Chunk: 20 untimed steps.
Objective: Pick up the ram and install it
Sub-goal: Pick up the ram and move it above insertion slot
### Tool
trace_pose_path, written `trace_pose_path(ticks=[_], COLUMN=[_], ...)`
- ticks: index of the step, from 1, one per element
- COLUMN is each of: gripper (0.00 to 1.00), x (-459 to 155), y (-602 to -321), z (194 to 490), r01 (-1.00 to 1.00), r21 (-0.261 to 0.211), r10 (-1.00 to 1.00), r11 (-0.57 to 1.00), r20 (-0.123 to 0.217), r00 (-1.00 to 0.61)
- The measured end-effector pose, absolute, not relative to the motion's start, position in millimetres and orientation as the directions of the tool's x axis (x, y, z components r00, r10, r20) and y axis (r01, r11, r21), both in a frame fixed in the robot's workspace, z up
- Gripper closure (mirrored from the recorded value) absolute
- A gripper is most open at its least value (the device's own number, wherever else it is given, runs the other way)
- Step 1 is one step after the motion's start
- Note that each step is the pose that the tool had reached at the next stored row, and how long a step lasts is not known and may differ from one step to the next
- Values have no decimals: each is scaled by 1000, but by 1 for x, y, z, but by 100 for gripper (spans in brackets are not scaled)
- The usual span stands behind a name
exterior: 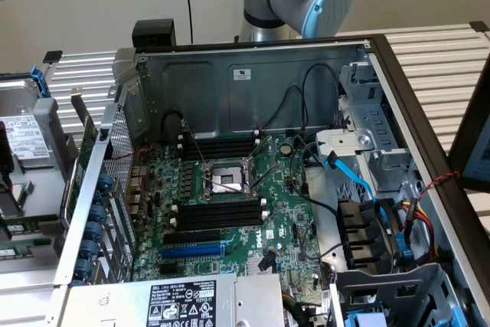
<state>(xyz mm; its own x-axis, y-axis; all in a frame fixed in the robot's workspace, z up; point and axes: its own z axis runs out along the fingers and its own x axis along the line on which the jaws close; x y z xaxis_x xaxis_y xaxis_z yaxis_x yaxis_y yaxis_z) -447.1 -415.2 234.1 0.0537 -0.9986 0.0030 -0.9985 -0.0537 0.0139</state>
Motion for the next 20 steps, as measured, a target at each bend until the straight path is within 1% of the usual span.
trace_pose_path(ticks=[20], gripper=[55], x=[-447], y=[-415], z=[202], r01=[-998], r21=[14], r10=[-998], r11=[-54], r20=[-16], r00=[54])
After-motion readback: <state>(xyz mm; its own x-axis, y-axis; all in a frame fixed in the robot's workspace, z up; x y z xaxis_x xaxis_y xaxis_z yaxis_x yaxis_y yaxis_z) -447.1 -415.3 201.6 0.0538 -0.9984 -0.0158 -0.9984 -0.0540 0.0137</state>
